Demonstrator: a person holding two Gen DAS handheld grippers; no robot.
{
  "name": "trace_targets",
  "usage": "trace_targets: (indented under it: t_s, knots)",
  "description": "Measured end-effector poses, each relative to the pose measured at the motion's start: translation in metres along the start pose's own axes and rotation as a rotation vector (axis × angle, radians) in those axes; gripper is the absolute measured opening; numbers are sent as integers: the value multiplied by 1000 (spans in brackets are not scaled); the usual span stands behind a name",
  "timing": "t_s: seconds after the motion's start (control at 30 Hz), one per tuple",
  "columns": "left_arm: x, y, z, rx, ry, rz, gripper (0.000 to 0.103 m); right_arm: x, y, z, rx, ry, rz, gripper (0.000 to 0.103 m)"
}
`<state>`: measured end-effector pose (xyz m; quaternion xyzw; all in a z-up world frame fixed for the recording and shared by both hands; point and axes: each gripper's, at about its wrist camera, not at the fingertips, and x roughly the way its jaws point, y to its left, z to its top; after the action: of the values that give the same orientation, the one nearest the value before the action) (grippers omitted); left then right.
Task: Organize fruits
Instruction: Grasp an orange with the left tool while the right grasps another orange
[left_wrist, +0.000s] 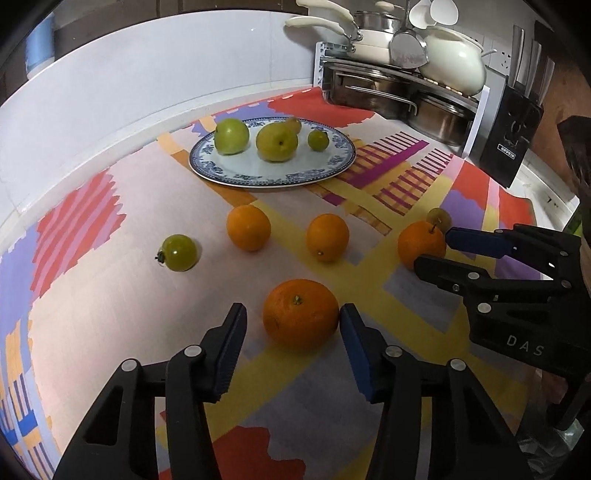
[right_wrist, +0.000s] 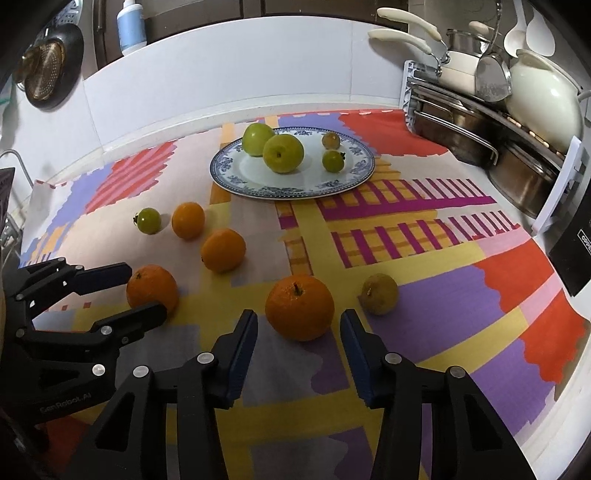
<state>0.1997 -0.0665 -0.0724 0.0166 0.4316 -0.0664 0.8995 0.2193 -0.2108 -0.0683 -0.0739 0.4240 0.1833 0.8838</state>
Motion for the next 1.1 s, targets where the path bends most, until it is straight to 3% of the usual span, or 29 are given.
trace_targets:
  t_s: [0.17, 0.6, 0.77, 0.87, 1.1]
  knots:
    - [1, -1, 2, -6, 5, -14, 43, 4, -1, 3, -14, 11, 12, 41]
    - [-4, -1, 6, -17, 5, -2, 43, 5, 0, 7, -41, 21, 25, 40]
    - [-11, 1, 21, -11, -16, 2, 43, -2, -2, 17, -31, 5, 54, 37]
    - [-11, 6, 38, -2, -41, -2, 43, -3, -4, 31, -28, -12, 71, 24]
    - [-9, 8, 55, 27, -58, 1, 43, 10, -8, 47, -28, 30, 81, 24]
